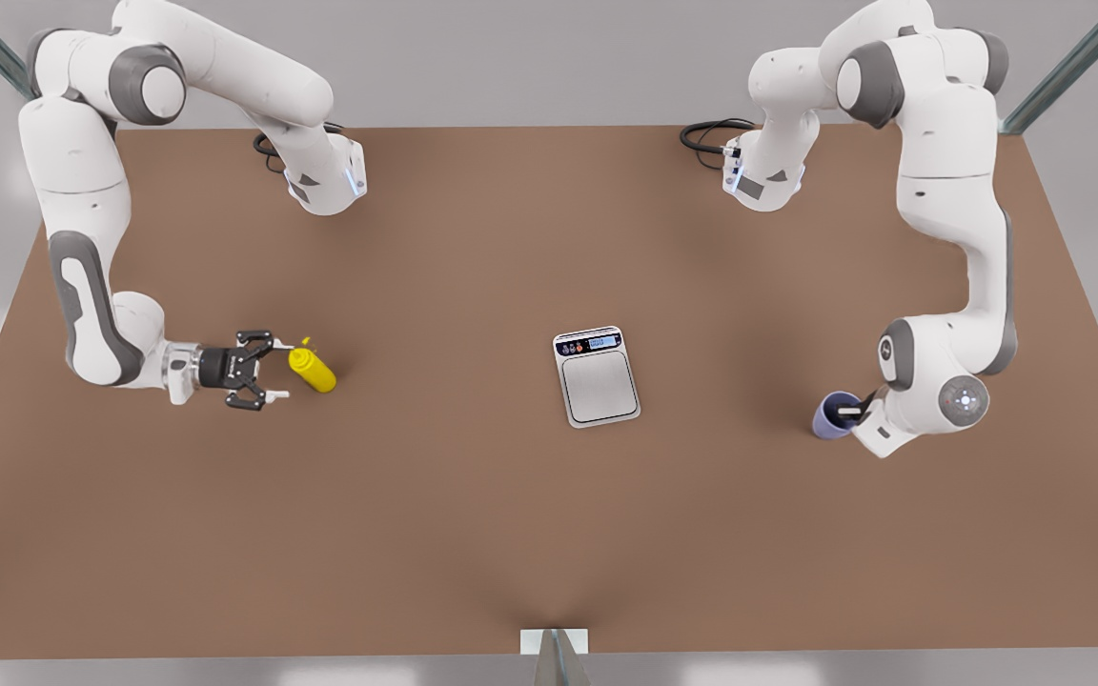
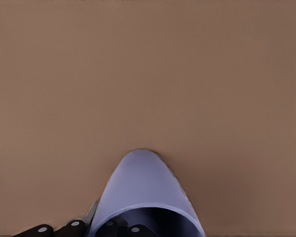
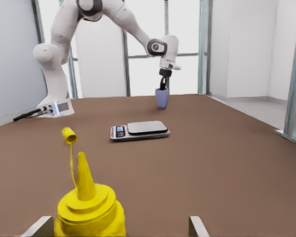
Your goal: Move cup to the weight, pick up sauce bottle, pour sauce
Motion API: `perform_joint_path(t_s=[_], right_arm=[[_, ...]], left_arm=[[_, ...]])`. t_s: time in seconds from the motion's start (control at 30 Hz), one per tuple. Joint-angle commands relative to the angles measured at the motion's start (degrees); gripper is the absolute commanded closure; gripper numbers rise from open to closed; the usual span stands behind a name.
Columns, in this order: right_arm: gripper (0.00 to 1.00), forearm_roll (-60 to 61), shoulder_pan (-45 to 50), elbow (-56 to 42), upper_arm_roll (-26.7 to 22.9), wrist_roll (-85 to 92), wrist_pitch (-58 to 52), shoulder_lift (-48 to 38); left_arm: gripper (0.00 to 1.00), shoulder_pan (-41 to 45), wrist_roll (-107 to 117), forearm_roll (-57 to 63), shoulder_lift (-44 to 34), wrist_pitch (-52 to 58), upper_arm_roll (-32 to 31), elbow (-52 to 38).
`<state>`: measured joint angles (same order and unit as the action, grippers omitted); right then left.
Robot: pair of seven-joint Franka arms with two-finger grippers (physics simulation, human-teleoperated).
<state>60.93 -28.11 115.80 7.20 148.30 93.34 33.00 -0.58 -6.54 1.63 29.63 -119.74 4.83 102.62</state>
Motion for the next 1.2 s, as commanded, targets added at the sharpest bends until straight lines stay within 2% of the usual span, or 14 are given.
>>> perform_joint_path(t_s=[0.0, 0.13, 0.37, 0.4, 0.63, 0.7, 0.8, 0.9, 0.97, 1.17], right_arm=[[0.0, -0.02, -0.02, 0.04, 0.0, 0.5, 0.0, 0.31], [0.0, -0.02, -0.02, -0.05, 0.0, 1.38, 0.0, 2.25], [0.0, 0.07, 1.39, 0.21, 0.0, 1.73, 0.09, 3.12], [0.0, 0.07, 1.39, 0.21, 0.0, 1.73, 0.09, 3.21], [0.0, 0.51, 1.92, 0.3, 0.0, 2.26, 0.7, 4.53], [0.0, 0.86, 1.92, 0.21, 0.0, 2.26, 0.79, 4.97], [0.0, 1.65, 2.71, -0.05, 0.0, 2.52, 0.79, 5.5], [0.0, 1.83, 2.88, 0.04, 0.0, 2.52, 1.49, 5.59], [0.0, 2.44, 3.76, 0.04, 0.0, 2.61, 1.58, 5.59], [0.0, 4.29, 5.7, 0.48, 0.0, 2.61, 1.75, 5.59]], left_arm=[[0.79, 0.05, -0.06, -2.24, -0.44, 0.73, 0.0, -0.05], [0.79, 1.2, -0.06, -2.68, -3.17, 4.69, -0.35, -0.22], [0.79, 1.2, 0.12, -2.77, -4.05, 4.78, -1.67, -1.01], [0.79, 1.2, 0.12, -6.89, -4.31, 5.13, -2.72, -1.1], [0.79, 1.55, 16.64, -13.67, -3.52, 4.69, -14.41, -3.48], [0.79, 6.03, 23.93, -13.49, -2.12, 3.81, -15.21, -4.61], [0.79, 7.52, 29.65, -13.23, -1.41, 3.46, -18.1, -5.32], [0.79, 12.62, 37.99, -13.05, 0.08, 0.03, -18.19, -6.81], [0.79, 16.4, 46.61, -7.43, 1.49, -2.17, -18.19, -7.96], [0.79, 21.24, 47.05, -6.55, 4.21, -2.87, -18.19, -7.78]])
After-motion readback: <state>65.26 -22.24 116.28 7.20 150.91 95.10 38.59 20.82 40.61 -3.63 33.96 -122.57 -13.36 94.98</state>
